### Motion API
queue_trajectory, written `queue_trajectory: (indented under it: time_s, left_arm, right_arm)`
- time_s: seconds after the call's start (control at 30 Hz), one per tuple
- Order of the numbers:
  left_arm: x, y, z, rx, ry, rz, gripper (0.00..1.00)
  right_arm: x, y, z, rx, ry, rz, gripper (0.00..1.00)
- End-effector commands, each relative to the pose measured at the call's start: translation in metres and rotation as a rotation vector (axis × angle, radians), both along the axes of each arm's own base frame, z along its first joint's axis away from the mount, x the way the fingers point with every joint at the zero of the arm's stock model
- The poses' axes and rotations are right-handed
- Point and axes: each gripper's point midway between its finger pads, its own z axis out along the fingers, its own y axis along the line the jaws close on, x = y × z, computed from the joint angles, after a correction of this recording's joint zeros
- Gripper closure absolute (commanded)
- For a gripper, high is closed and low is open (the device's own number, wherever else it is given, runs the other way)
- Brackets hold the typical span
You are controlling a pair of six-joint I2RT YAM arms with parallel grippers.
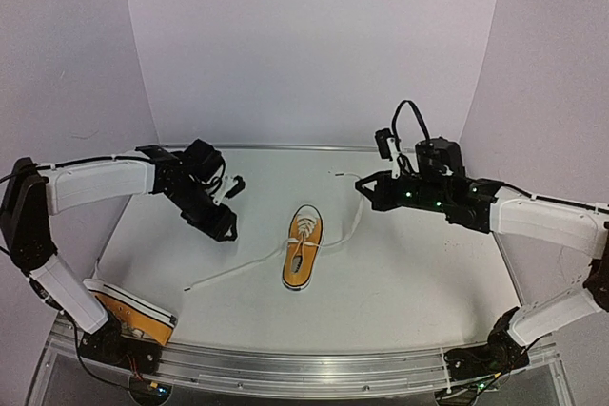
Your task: Tie the shoes
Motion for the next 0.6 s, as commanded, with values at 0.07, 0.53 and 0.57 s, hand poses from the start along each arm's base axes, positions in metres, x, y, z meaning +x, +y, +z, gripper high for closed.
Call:
queue_trajectory:
  time_s: [0.07, 0.53, 0.57]
  left_arm:
    - [-0.05, 0.055, -0.064, 0.404, 0.167, 0.042, 0.42]
    - [-0.073, 0.067, -0.125, 0.6, 0.38, -0.077, 0.47]
    - [-0.075, 0.064, -0.129, 0.588, 0.4, -0.085, 0.5]
  right_arm:
    - [0.013, -0.017, -0.068, -0.045, 0.183, -0.154, 1.0]
    - [0.023, 0.0, -0.129, -0.062, 0.342, -0.133, 1.0]
    - [0.025, 0.001, -0.133, -0.063, 0.348, -0.13, 1.0]
